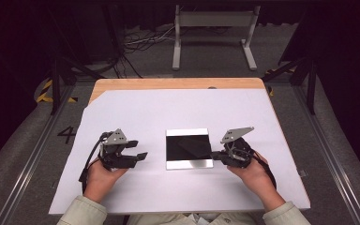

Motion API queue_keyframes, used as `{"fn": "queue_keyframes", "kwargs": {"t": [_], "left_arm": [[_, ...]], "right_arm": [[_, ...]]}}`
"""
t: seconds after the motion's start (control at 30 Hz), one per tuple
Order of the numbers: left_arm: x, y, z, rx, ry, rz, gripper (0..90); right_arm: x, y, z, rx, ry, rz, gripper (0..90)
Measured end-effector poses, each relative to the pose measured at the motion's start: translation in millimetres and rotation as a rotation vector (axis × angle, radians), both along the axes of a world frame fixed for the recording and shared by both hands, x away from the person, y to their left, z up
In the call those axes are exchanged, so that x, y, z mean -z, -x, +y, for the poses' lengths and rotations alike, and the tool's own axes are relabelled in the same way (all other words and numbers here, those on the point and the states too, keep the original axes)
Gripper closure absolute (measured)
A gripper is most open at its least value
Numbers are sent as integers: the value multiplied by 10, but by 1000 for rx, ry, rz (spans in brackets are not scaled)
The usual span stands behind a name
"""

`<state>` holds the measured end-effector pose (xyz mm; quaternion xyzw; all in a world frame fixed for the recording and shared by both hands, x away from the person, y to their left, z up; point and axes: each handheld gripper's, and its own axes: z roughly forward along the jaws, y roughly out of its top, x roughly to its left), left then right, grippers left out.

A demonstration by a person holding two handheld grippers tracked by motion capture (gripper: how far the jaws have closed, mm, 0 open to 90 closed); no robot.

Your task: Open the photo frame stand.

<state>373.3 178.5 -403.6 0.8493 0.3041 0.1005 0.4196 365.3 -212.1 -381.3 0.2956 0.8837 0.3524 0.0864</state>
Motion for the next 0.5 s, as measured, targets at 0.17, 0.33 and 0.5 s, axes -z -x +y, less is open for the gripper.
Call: {"fn": "queue_keyframes", "kwargs": {"t": [0.17,0.33,0.5], "left_arm": [[5,-2,-7,3,0,2,389],[10,-2,-14,6,-3,3,388],[11,0,-14,5,-1,3,388]], "right_arm": [[-79,-17,40,2,-22,-21,898],[-115,-29,59,2,-33,-29,898],[-120,-23,70,-2,-35,-28,898]]}}
